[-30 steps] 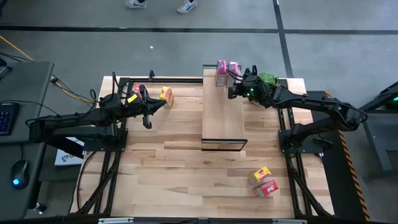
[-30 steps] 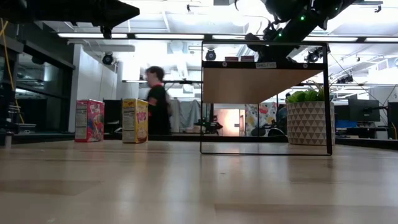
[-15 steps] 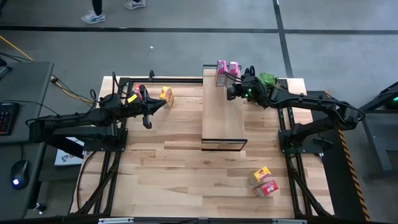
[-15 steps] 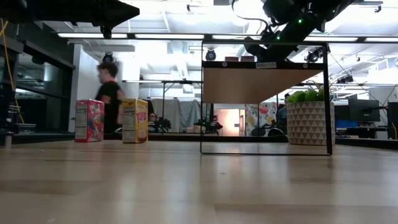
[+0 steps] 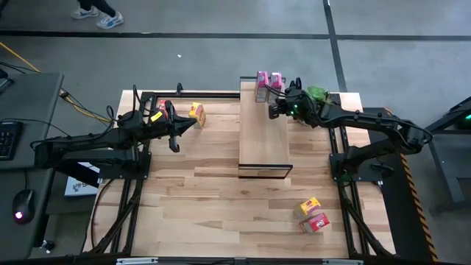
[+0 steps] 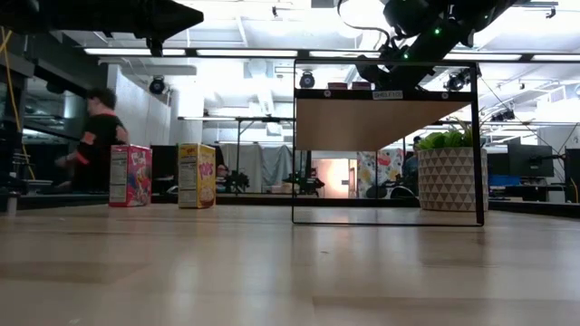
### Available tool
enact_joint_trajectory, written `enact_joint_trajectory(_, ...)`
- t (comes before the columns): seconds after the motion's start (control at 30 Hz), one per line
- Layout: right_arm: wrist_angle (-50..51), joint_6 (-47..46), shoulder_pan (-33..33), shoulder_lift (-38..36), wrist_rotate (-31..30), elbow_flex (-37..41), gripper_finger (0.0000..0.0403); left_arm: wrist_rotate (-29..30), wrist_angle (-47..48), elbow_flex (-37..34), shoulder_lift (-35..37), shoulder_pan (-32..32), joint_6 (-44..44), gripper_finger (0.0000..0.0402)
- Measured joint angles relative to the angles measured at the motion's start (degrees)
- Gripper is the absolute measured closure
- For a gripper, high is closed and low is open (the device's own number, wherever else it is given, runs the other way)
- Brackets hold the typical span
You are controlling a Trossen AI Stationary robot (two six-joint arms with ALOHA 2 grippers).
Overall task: Stack cereal on shelf
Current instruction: Put the purple cereal box on the shelf aligned with the purple cereal box, then put the top yellow cereal box on the shelf
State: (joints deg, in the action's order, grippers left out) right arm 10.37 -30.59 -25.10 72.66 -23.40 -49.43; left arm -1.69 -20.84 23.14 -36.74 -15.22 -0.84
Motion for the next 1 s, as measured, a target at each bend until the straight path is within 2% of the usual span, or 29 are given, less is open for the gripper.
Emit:
enact_joint_trajectory(0.17,1.71,1.97,0.01,-2.54,5.59,0.00,0.0403,-1.05,2.81,0.00,0.35,0.00,0.01,0.0398)
enact_joint_trajectory(0.33,10.01,3.79,1.83,-8.94,10.03,0.00,0.0403,-1.38,5.58,0.00,2.37,0.00,1.96,0.0398)
enact_joint_trajectory(0.47,17.47,3.49,6.17,-15.06,6.69,1.23,0.0403,-1.38,7.48,0.02,4.74,0.00,1.40,0.0398)
enact_joint_trajectory(0.6,17.72,1.75,11.42,-22.66,1.42,6.19,0.0403,-1.36,8.58,0.02,5.93,0.00,0.55,0.0398)
enact_joint_trajectory(0.77,4.40,1.46,16.41,-31.23,0.05,17.50,0.0403,-1.33,8.48,0.02,5.91,0.00,-2.32,0.0398)
enact_joint_trajectory(1.0,-33.85,12.73,19.77,-33.42,7.92,32.18,0.0403,-0.11,7.66,0.02,5.74,0.02,-1.92,0.0398)
